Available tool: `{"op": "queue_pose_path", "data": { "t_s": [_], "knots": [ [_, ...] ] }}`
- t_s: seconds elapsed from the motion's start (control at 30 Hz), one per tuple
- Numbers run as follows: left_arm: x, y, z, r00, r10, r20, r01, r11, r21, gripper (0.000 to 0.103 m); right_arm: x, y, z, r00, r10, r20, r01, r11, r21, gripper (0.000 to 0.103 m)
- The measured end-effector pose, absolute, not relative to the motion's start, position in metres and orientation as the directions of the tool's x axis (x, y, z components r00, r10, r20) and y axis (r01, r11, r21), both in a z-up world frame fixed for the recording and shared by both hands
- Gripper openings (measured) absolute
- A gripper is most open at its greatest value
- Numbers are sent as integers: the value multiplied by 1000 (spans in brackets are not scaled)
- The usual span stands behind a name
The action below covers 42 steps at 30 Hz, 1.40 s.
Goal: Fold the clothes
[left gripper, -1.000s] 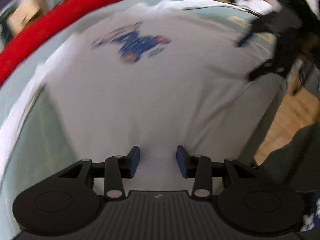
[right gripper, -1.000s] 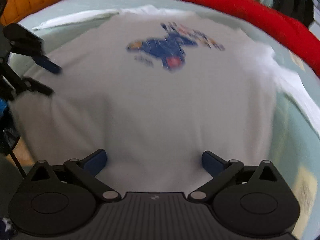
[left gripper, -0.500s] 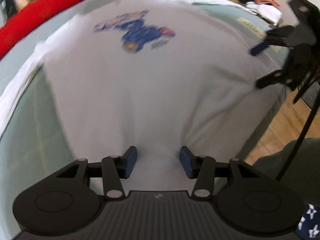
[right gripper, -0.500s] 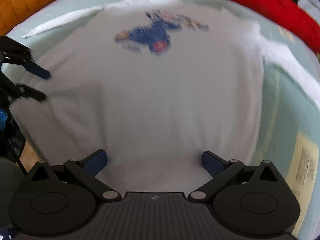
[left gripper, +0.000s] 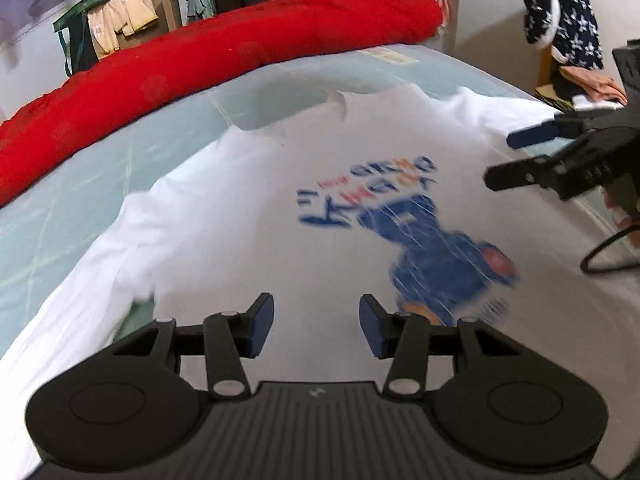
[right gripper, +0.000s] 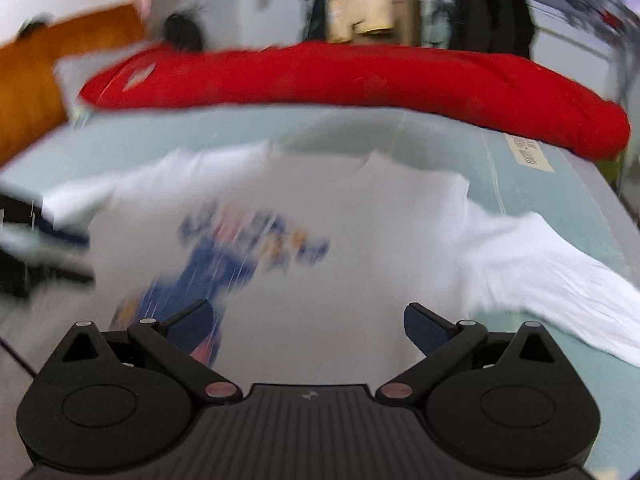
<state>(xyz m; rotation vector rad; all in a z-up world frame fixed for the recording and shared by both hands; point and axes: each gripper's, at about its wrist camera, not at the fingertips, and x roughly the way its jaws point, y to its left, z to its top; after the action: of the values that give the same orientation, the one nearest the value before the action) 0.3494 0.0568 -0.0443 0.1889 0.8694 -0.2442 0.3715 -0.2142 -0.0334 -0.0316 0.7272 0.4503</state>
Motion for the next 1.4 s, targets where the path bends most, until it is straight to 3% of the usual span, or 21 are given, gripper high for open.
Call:
{"op": "queue_pose_path", "data": {
  "t_s": [0.1,0.27,0.37,0.4,0.5,0.6,0.77,0.83,0.93,1.03,1.23,1.4],
  "knots": [
    [366,66,-58,619,-138,-773,273,961,48,53,397,-225,-58,631,370,-682,-314,926,211,103],
    [360,93,-61,625,-76,-777,254,961,110,59,399,-252,-71,646,301,-701,-338,937,91,101],
    [359,108,-54,617,-48,-786,194,977,93,54,405,-254,-64,627,295,-721,-333,938,94,101],
    [358,108,-48,632,-50,-773,195,976,96,52,404,-251,-61,626,296,-722,-333,938,96,101],
    [358,102,-35,667,-102,-738,236,969,79,56,394,-236,-46,638,312,-704,-332,936,113,101],
    [363,99,-43,642,-142,-754,280,958,58,57,384,-222,-39,634,319,-704,-322,937,135,102],
    [358,133,-59,567,-118,-815,240,970,27,59,355,-227,-57,547,215,-809,-191,973,130,102],
    [354,146,-50,537,-108,-837,257,966,40,55,332,-234,-58,530,144,-836,-134,987,85,103],
    [355,159,-23,557,-168,-813,300,954,9,52,312,-242,-51,514,57,-856,-17,998,56,103],
    [375,149,-2,614,-232,-754,345,939,-8,54,313,-243,-34,580,36,-814,68,993,92,103],
    [446,102,-20,671,-219,-708,299,954,-12,55,391,-234,-21,691,158,-706,-80,986,143,103],
    [479,81,-46,655,-135,-743,129,989,-67,55,460,-243,-34,646,298,-702,-257,952,167,103]
  ]
}}
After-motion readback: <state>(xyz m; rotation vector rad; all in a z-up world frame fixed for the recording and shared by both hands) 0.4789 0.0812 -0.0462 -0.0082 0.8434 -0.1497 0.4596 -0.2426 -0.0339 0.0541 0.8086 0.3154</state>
